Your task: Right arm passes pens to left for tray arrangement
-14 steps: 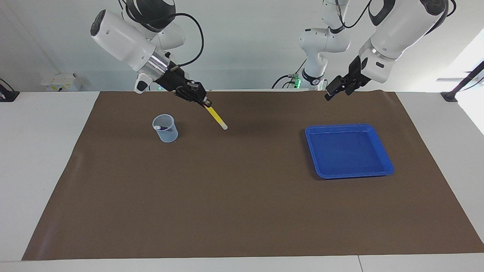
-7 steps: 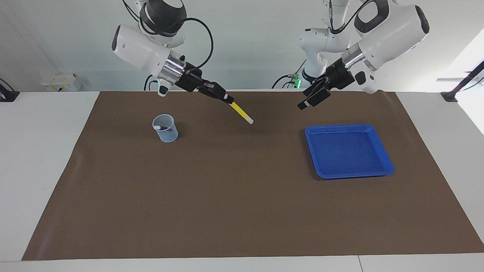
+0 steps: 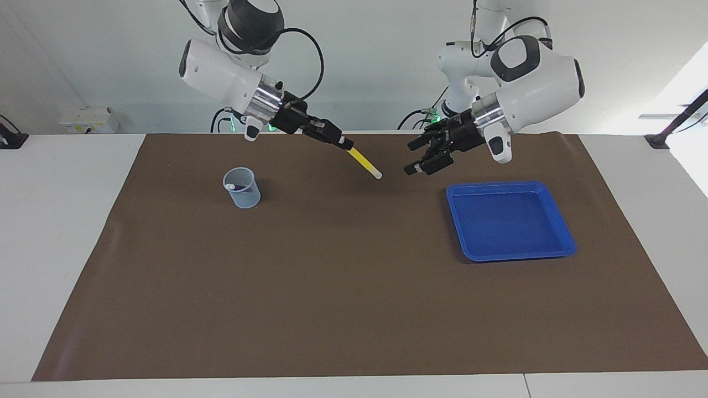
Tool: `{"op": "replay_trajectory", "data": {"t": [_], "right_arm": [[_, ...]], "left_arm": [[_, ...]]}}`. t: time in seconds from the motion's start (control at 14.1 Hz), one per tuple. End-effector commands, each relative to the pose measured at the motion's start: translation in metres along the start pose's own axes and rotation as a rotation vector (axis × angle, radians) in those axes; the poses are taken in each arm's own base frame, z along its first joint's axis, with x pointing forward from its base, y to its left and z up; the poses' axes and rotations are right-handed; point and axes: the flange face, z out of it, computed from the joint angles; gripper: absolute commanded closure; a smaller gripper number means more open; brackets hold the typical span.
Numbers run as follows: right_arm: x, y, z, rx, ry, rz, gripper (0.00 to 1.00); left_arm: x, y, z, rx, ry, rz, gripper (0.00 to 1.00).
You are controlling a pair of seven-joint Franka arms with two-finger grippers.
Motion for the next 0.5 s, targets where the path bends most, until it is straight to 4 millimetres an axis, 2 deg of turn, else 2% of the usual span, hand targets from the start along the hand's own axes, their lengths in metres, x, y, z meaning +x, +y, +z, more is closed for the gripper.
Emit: {"op": "replay_trajectory", "data": {"t": [0.0, 0.21, 0.28, 0.43], "right_arm": [[-0.006, 0.005, 0.011, 0.02, 0.011, 0.023, 1.0], [-0.015, 0.006, 0.021, 0.018, 0.017, 0.012, 1.0], [-0.014, 0.008, 0.022, 0.016, 0.015, 0.016, 1.0], [-0.014, 0.009, 0.023, 0.014, 0.015, 0.017, 1.0]], "left_arm": [[-0.01, -0.004, 0.013, -0.002, -0.016, -0.025, 0.0], [-0.015, 0.0, 0.022, -0.049, 0.005, -0.1, 0.0], [-0.02, -0.001, 0.032, -0.062, 0.013, -0.107, 0.0], [-0.021, -0.009, 0.042, -0.051, 0.021, -0.103, 0.0]]}}
